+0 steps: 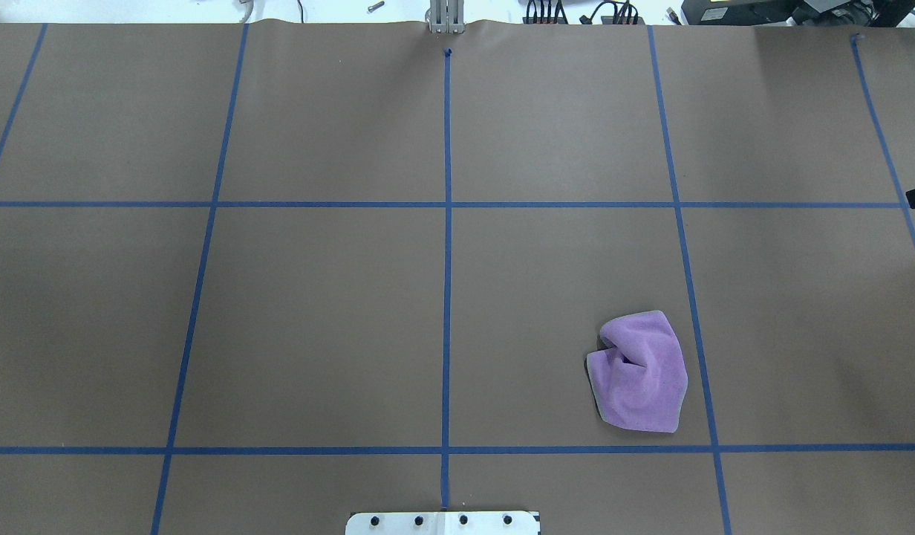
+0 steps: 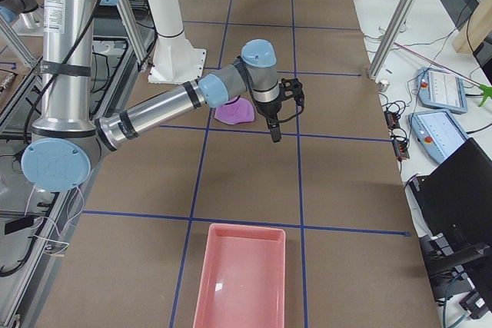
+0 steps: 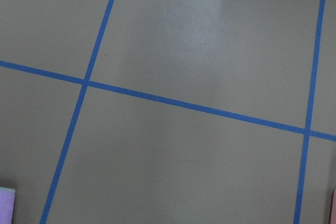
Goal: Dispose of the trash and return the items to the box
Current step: 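Carry the pale green bowl with the left gripper into the clear bin, then reach the right gripper down to the lavender cloth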
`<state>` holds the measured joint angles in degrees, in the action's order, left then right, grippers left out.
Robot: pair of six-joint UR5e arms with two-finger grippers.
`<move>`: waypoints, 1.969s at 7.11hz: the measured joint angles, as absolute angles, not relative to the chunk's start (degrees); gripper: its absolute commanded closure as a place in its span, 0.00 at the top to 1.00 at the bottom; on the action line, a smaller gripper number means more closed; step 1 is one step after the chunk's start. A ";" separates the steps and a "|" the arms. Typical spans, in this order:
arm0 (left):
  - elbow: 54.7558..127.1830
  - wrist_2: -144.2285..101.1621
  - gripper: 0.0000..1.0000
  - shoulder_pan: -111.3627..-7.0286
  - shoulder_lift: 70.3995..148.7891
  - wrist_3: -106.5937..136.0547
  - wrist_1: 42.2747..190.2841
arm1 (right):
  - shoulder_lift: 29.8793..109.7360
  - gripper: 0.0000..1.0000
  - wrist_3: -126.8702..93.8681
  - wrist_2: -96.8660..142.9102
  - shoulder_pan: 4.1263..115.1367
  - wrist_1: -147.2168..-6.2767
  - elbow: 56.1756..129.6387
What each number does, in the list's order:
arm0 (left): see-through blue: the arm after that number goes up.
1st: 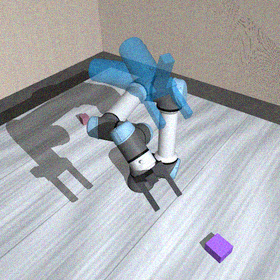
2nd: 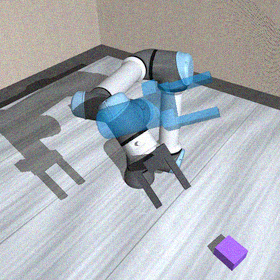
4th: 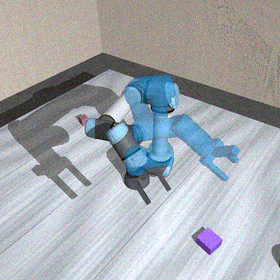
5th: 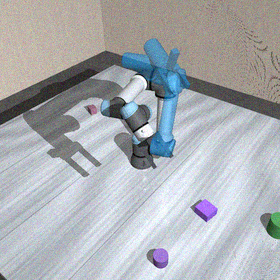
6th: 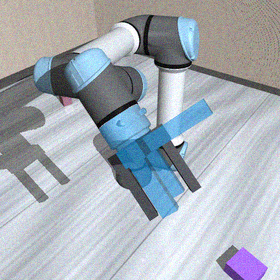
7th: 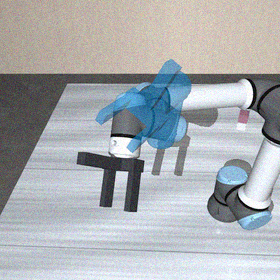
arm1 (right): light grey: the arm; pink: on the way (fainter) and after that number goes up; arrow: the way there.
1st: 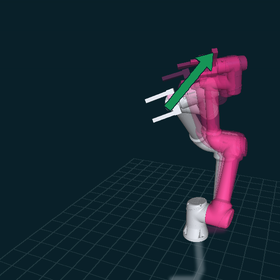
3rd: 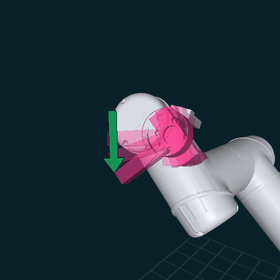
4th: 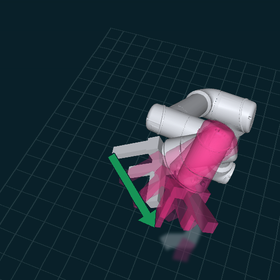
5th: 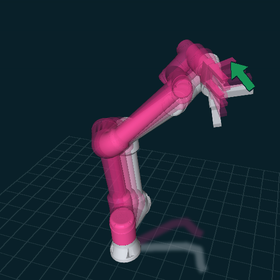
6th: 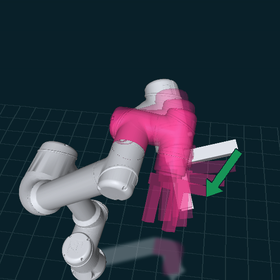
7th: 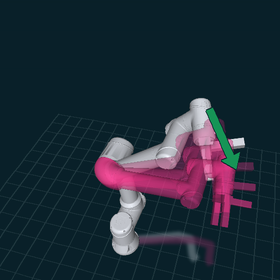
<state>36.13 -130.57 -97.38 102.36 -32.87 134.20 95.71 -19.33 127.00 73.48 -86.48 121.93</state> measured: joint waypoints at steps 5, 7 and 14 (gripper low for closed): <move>48.81 -134.88 0.98 -102.26 104.22 -33.15 119.61 | 95.53 1.00 -20.16 127.16 73.45 -86.48 122.24; 71.36 -135.09 0.98 -104.87 101.99 -31.25 96.64 | 95.02 1.00 -22.73 127.41 73.04 -86.49 122.55; 117.48 -135.28 0.98 -91.52 84.71 -0.93 82.52 | 97.32 0.95 -73.71 99.52 36.36 -71.87 128.09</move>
